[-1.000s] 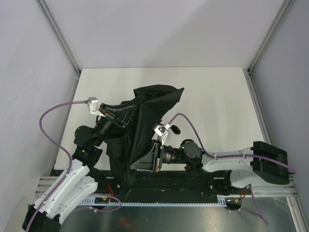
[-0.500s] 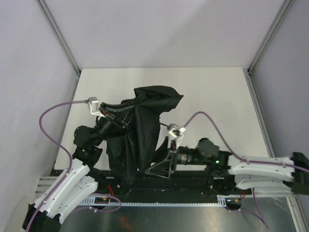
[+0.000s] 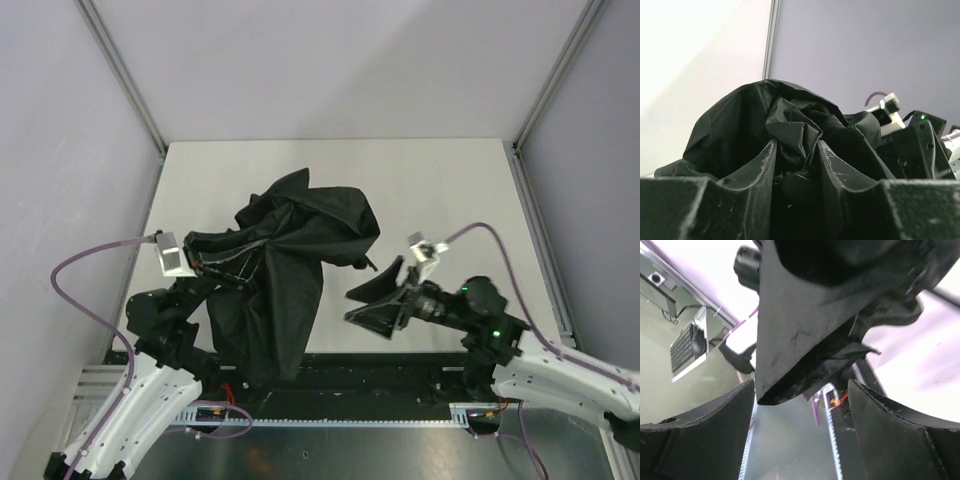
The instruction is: Put away the umbrella
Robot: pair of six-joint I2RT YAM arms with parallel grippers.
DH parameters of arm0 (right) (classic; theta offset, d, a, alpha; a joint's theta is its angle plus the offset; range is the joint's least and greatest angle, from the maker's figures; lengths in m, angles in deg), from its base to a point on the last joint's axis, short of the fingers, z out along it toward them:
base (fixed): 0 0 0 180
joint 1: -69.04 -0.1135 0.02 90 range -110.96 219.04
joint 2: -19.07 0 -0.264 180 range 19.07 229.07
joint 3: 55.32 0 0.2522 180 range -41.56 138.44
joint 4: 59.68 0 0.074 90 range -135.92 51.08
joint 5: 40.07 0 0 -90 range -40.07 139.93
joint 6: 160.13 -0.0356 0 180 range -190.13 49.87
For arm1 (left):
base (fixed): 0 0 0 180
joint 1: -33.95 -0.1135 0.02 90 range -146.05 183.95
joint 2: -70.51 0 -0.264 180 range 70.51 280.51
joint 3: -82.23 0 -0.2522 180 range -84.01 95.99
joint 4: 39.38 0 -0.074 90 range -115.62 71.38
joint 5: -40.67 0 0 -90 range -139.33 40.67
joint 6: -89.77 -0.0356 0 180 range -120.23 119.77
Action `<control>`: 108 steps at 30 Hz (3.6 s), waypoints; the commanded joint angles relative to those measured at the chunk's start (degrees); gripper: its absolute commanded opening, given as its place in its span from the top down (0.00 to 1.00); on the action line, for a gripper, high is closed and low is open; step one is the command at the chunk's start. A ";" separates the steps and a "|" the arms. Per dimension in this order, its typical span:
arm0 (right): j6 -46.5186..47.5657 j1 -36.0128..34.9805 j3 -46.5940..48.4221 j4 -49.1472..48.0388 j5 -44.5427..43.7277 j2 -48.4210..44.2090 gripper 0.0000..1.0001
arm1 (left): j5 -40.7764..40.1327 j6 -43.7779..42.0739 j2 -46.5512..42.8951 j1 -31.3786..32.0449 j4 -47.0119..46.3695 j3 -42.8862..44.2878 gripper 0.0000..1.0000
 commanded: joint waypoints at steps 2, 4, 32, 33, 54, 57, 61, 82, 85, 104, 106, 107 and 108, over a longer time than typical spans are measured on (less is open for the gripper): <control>-5.02 -11.55 -1.04 -22.08 -6.14 16.73 0.21 | -1.29 0.40 2.00 -0.47 -6.50 0.32 1.00; -5.58 -14.22 1.79 -27.96 -6.40 25.21 0.22 | -1.65 1.33 2.44 -0.47 -8.04 -0.10 1.00; 2.52 24.68 13.27 24.32 21.74 -0.66 0.19 | 27.88 -9.44 -0.66 -0.48 -9.02 3.47 1.00; 0.76 26.10 13.51 22.04 25.95 1.09 0.20 | 28.21 -9.70 -0.41 -0.47 -8.75 3.81 1.00; -15.41 3.04 7.09 -12.32 23.16 9.68 0.98 | 8.45 -8.90 -1.35 -0.29 -8.10 2.38 1.00; -17.80 1.16 7.08 -14.42 21.43 7.48 1.00 | -3.34 -7.84 -1.37 -0.27 -8.04 0.56 1.00; -20.61 -4.96 7.06 -23.13 17.76 11.57 1.00 | -13.02 -3.35 1.63 -0.15 -8.21 1.55 1.00; 1.36 -13.34 7.11 -7.74 1.06 24.68 0.55 | -0.79 2.33 5.52 0.41 -13.00 1.09 1.00; 6.70 -12.71 7.21 9.20 0.14 15.06 0.31 | 4.18 0.54 4.03 0.45 -12.99 0.42 1.00; 30.98 8.77 29.61 42.20 5.95 7.81 0.06 | 29.29 4.31 9.58 0.32 -12.29 7.09 1.00; 31.90 6.75 31.74 40.84 6.00 11.27 0.05 | 30.03 6.48 11.37 0.32 -12.20 7.86 1.00; 32.33 5.49 32.37 40.06 5.34 12.68 0.04 | 30.13 7.44 12.06 0.32 -12.18 8.07 1.00; 32.98 4.20 32.90 39.36 4.70 13.92 0.04 | 30.26 8.19 12.85 0.32 -12.17 8.31 1.00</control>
